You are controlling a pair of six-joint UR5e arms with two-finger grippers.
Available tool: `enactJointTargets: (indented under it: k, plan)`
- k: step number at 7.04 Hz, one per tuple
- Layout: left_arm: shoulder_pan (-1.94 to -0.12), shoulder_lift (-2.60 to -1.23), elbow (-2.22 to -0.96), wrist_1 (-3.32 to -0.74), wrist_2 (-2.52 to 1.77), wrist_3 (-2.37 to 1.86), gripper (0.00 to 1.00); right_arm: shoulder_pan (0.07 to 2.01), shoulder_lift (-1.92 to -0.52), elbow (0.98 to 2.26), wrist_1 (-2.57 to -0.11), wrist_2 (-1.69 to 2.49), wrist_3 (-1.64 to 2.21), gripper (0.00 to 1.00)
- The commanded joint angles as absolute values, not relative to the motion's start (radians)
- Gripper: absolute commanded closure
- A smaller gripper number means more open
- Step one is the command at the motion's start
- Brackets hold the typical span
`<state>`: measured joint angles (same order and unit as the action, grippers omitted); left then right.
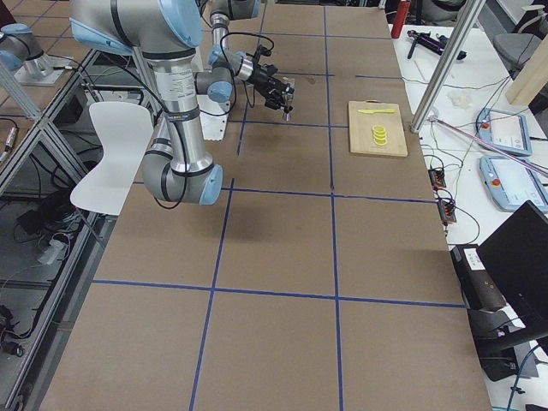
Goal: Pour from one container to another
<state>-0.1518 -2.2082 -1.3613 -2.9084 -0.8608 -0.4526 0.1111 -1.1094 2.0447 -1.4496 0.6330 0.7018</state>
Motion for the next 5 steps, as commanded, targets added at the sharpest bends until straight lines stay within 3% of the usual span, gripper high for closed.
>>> enactJointTargets:
  k: [1, 5]
  plan:
    - [-0.152, -2.210, -1.361, -2.908, -0.861, -0.453, 1.00, 0.110, -1.068, 2.052, -1.578, 0.634, 0.689, 1.00]
    - [-0.152, -2.214, -1.361, -2.908, -0.861, -0.453, 1.00, 0.112, -1.063, 2.056, -1.649, 0.634, 0.579, 1.00]
